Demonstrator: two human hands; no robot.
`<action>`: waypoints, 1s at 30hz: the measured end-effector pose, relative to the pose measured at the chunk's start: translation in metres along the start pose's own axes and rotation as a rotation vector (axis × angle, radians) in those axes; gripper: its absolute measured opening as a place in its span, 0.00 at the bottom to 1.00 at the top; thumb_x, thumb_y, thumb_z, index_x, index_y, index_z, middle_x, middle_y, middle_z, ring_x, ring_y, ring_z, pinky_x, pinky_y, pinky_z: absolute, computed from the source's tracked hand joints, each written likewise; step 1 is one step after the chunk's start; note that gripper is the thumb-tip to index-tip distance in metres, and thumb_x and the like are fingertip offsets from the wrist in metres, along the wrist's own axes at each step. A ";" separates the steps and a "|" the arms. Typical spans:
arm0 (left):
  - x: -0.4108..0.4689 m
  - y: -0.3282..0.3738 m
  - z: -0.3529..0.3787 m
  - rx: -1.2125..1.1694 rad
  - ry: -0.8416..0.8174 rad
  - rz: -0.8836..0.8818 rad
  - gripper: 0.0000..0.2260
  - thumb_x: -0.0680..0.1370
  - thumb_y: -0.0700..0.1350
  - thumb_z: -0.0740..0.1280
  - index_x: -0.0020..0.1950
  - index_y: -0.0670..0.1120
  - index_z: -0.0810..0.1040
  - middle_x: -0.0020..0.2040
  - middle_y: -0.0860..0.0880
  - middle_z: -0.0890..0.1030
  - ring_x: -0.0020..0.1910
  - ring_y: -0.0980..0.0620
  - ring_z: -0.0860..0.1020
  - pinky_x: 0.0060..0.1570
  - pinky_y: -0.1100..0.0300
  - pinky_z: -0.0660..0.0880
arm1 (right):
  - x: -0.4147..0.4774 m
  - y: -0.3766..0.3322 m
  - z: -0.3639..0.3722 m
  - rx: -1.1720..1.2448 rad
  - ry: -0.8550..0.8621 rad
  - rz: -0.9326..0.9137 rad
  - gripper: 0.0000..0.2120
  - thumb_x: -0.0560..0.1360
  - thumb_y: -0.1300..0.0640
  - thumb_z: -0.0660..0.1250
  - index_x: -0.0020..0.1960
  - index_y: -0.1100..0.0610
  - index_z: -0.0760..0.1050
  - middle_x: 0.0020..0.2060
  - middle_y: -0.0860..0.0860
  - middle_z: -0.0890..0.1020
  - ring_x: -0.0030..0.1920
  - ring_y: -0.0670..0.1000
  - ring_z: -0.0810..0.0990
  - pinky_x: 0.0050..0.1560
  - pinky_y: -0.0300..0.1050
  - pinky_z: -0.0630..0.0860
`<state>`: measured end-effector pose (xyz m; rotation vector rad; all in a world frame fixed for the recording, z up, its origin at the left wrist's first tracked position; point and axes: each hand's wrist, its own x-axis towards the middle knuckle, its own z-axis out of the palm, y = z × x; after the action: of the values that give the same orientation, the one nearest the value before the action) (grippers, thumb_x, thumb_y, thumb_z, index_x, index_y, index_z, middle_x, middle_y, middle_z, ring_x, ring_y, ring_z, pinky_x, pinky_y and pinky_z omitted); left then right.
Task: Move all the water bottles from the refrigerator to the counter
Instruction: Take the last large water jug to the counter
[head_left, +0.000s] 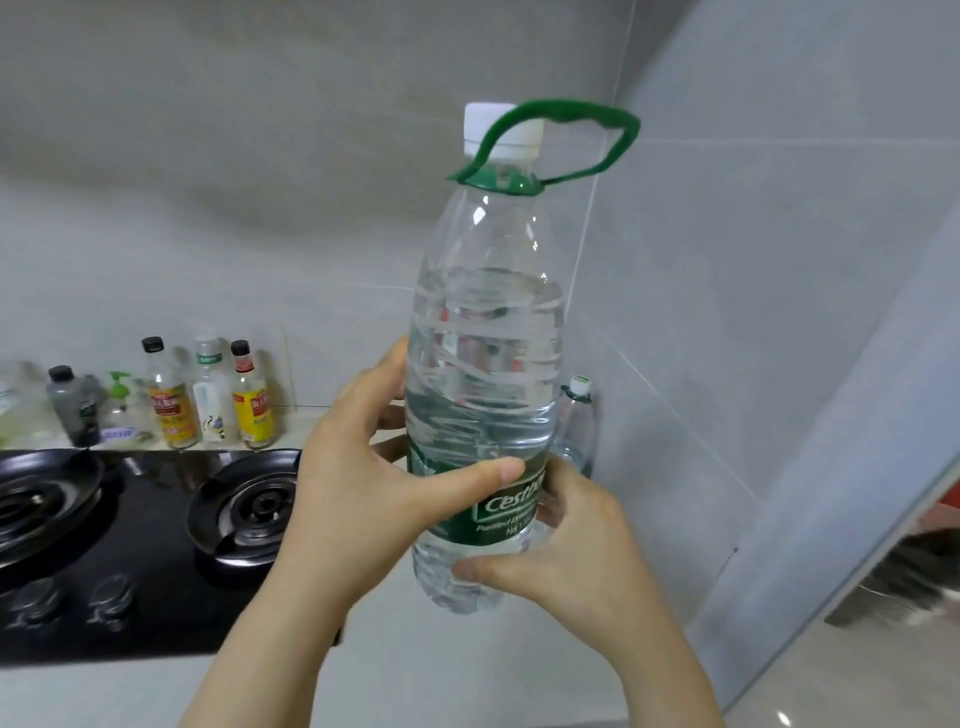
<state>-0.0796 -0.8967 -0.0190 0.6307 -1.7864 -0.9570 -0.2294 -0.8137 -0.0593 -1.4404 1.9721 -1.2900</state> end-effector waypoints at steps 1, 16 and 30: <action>0.007 -0.003 0.005 0.001 0.003 -0.006 0.35 0.55 0.60 0.78 0.62 0.65 0.75 0.56 0.58 0.81 0.52 0.60 0.80 0.51 0.60 0.79 | 0.008 0.004 -0.004 -0.002 -0.006 -0.002 0.36 0.50 0.49 0.83 0.55 0.41 0.74 0.48 0.31 0.81 0.50 0.34 0.80 0.52 0.38 0.79; 0.087 -0.076 0.028 0.021 -0.039 -0.064 0.36 0.55 0.61 0.77 0.62 0.65 0.74 0.55 0.56 0.81 0.51 0.61 0.80 0.49 0.65 0.78 | 0.105 0.051 0.015 0.042 -0.044 0.040 0.37 0.51 0.51 0.84 0.58 0.43 0.75 0.50 0.36 0.83 0.52 0.37 0.82 0.54 0.44 0.80; 0.157 -0.148 0.016 -0.040 -0.149 -0.065 0.31 0.58 0.53 0.81 0.59 0.63 0.77 0.51 0.58 0.83 0.49 0.59 0.82 0.47 0.64 0.79 | 0.177 0.075 0.058 0.010 0.024 0.117 0.36 0.53 0.52 0.83 0.59 0.42 0.74 0.50 0.36 0.83 0.51 0.38 0.82 0.54 0.43 0.80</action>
<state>-0.1557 -1.0945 -0.0651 0.6084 -1.8817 -1.1059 -0.2994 -0.9935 -0.1152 -1.2904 2.0300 -1.2697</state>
